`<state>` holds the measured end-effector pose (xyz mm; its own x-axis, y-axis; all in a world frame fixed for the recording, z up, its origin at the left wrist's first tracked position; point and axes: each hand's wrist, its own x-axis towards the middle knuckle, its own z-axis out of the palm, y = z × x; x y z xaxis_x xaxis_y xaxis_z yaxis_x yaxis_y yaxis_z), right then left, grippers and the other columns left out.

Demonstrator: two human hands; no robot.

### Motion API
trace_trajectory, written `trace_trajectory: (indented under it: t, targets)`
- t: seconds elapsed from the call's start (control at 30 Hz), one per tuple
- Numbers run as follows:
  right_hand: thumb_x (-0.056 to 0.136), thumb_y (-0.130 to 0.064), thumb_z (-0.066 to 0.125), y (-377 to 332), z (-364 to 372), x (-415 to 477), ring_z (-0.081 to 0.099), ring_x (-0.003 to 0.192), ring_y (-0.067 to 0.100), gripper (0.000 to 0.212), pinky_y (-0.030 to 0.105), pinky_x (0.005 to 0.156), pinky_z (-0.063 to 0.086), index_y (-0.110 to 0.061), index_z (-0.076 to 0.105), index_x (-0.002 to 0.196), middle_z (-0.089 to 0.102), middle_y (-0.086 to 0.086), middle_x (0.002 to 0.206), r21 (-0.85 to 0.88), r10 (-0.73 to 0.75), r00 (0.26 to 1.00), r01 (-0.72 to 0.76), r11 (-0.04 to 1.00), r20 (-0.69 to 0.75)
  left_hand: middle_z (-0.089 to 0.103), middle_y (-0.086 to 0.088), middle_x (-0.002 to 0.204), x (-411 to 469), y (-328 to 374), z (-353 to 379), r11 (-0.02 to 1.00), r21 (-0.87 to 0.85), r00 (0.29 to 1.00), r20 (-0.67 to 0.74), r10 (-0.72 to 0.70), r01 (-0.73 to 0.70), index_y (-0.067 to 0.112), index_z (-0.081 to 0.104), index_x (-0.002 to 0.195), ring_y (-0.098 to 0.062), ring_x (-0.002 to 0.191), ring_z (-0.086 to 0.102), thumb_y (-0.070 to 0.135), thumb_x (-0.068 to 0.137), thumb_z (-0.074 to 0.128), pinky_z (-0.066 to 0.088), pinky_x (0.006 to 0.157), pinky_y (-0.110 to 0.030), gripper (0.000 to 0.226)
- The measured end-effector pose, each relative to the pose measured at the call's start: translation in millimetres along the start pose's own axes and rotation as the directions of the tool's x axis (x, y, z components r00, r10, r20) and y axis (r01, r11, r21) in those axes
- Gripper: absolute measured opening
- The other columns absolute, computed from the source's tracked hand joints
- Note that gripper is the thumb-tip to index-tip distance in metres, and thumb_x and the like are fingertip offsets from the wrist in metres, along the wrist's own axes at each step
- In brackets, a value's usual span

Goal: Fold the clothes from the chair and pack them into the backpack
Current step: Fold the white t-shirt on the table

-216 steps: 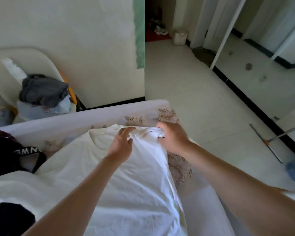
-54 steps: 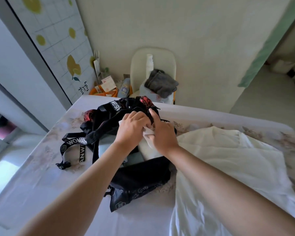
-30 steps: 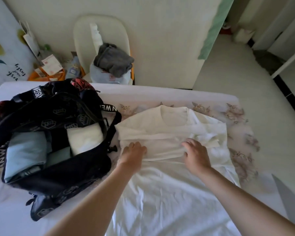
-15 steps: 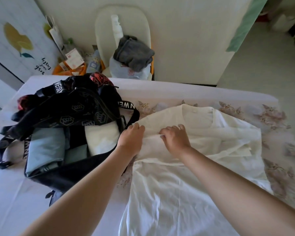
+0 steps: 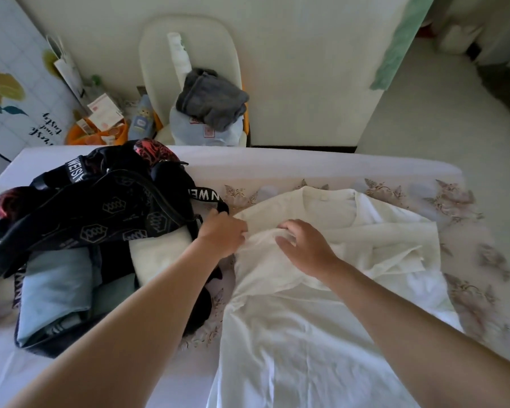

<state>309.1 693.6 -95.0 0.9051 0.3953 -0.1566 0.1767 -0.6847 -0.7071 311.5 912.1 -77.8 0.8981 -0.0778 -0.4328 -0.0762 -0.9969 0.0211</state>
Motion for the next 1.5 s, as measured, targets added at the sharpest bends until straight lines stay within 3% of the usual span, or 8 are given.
trace_trajectory:
  t: [0.13,0.27,0.43,0.77,0.87,1.07,1.2,1.5]
  targets:
    - [0.092,-0.017,0.054,50,-21,-16,0.055,0.115,0.024,0.036,0.040,0.101,0.039,-0.016,0.062,0.126,0.062,0.003,0.124,-0.235,0.006,0.995,-0.030,0.971,-0.102,0.054,-0.004,0.127,0,8,7,0.951,0.172,0.947,-0.242,-0.213,0.257,0.024,0.048,0.133,-0.027,0.118,0.046,0.016,0.090,0.051,0.032,0.099,-0.040,0.044]
    - [0.083,-0.007,0.063,105,-58,-49,0.056,0.112,0.036,0.032,0.049,0.096,0.043,-0.014,0.068,0.114,0.060,0.010,0.118,-0.399,0.151,0.958,-0.240,0.885,-0.243,0.054,0.002,0.112,-16,47,30,0.976,-0.124,0.864,-0.494,0.095,-0.179,0.024,0.057,0.114,-0.023,0.104,0.051,0.005,0.079,0.057,0.039,0.087,-0.034,0.040]
    - [0.058,-0.003,0.075,134,-78,-95,0.059,0.098,0.030,0.043,0.043,0.084,0.044,-0.019,0.067,0.097,0.058,0.003,0.107,-0.534,0.044,0.988,-0.119,0.837,-0.151,0.050,0.001,0.112,-40,80,68,0.970,-0.027,0.954,-0.186,0.234,-0.243,0.024,0.056,0.108,-0.025,0.103,0.050,0.051,0.082,0.058,0.040,0.082,-0.037,0.037]
    - [0.075,-0.026,0.044,129,-108,-114,0.055,0.073,0.023,0.026,0.054,0.106,0.031,-0.021,0.064,0.060,0.057,-0.005,0.071,-0.659,-0.049,0.978,-0.099,0.746,-0.203,0.060,0.006,0.099,-69,65,59,0.902,-0.320,0.943,-0.254,0.213,-0.290,0.031,0.072,0.110,-0.019,0.095,0.062,0.016,0.090,0.054,0.053,0.073,-0.031,0.031]
    - [0.083,-0.031,0.039,146,-104,-127,0.060,0.089,0.021,0.037,0.036,0.088,0.045,-0.023,0.073,0.070,0.066,-0.006,0.092,-0.581,0.128,0.992,-0.112,0.806,-0.014,0.064,0.010,0.098,-74,80,52,0.979,-0.120,0.965,0.186,0.184,-0.164,0.031,0.067,0.092,-0.016,0.098,0.060,0.044,0.091,0.042,0.051,0.083,-0.032,0.029]
    - [0.091,-0.016,0.059,166,-113,-139,0.059,0.099,0.037,0.020,0.042,0.081,0.051,-0.011,0.067,0.109,0.062,0.013,0.106,-0.305,0.361,0.873,-0.460,0.834,-0.329,0.063,0.000,0.103,-31,115,49,0.929,-0.296,0.932,-0.344,0.115,-0.224,0.022,0.067,0.106,-0.024,0.100,0.058,0.022,0.099,0.048,0.050,0.079,-0.036,0.020]
    - [0.090,-0.037,0.063,170,-118,-132,0.063,0.101,0.032,0.042,0.037,0.083,0.050,-0.018,0.054,0.126,0.066,0.005,0.108,-0.226,0.526,0.812,-0.578,0.784,-0.252,0.049,0.001,0.142,2,138,42,0.972,-0.134,0.944,-0.295,0.148,-0.195,0.028,0.056,0.134,-0.025,0.130,0.042,0.023,0.099,0.049,0.037,0.104,-0.041,0.036]
    - [0.083,-0.031,0.061,176,-124,-114,0.064,0.087,0.030,0.009,0.034,0.075,0.052,-0.024,0.061,0.077,0.066,0.004,0.095,-0.083,0.587,0.745,-0.638,0.765,-0.317,0.054,0.002,0.118,20,145,38,0.988,-0.152,0.947,-0.319,-0.032,-0.018,0.033,0.075,0.101,-0.023,0.103,0.057,0.055,0.096,0.047,0.042,0.087,-0.037,0.036]
